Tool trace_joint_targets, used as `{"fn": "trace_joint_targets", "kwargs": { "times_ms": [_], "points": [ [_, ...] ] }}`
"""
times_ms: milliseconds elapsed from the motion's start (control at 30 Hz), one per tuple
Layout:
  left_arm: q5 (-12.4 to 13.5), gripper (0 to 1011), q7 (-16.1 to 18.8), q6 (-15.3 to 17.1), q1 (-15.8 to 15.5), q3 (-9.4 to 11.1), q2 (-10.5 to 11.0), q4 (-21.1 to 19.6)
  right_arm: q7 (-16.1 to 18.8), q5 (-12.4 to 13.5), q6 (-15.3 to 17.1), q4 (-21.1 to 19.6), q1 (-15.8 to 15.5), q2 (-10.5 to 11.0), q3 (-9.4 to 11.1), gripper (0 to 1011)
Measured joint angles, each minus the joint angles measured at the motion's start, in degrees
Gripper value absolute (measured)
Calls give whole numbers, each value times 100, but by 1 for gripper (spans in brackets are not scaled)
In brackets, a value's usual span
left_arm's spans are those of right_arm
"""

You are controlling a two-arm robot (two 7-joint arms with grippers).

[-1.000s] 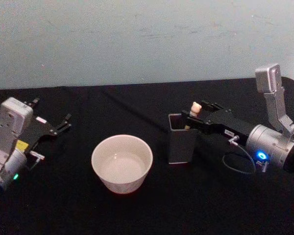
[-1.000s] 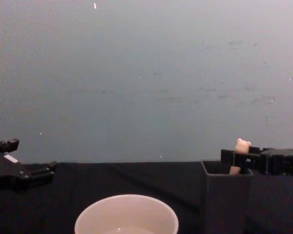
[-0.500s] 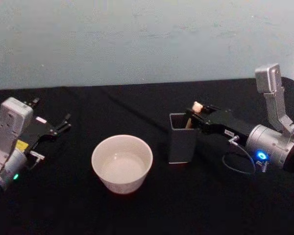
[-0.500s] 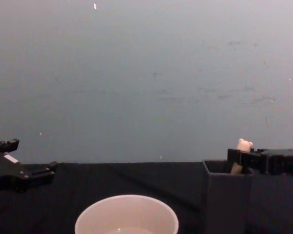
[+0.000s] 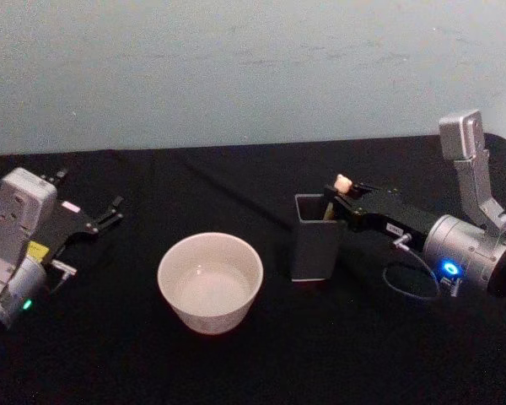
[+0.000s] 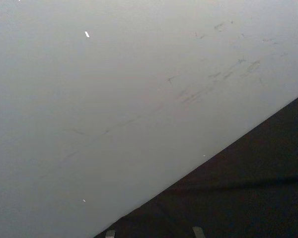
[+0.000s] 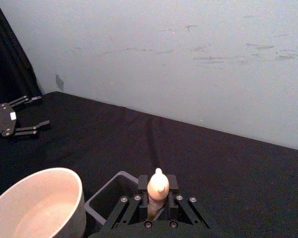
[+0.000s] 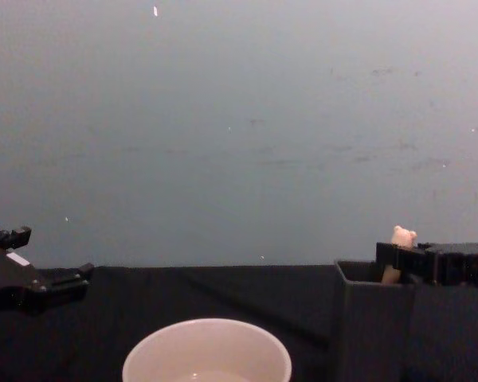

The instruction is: Pick up the stirring spoon with one hand, stir inside the cup, then place it back in its original position.

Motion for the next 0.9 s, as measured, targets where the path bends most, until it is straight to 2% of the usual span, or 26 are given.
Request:
{"fn": "trace_joint_targets", "kwargs": {
  "times_ms": [733, 900],
  "points": [
    [0, 1001, 0, 0, 0, 0, 0, 0, 2, 6, 5, 1, 0, 2, 0, 214],
    [0, 1001, 0, 0, 0, 0, 0, 0, 75, 194, 115, -69, 7, 58, -4, 213]
  ]
}}
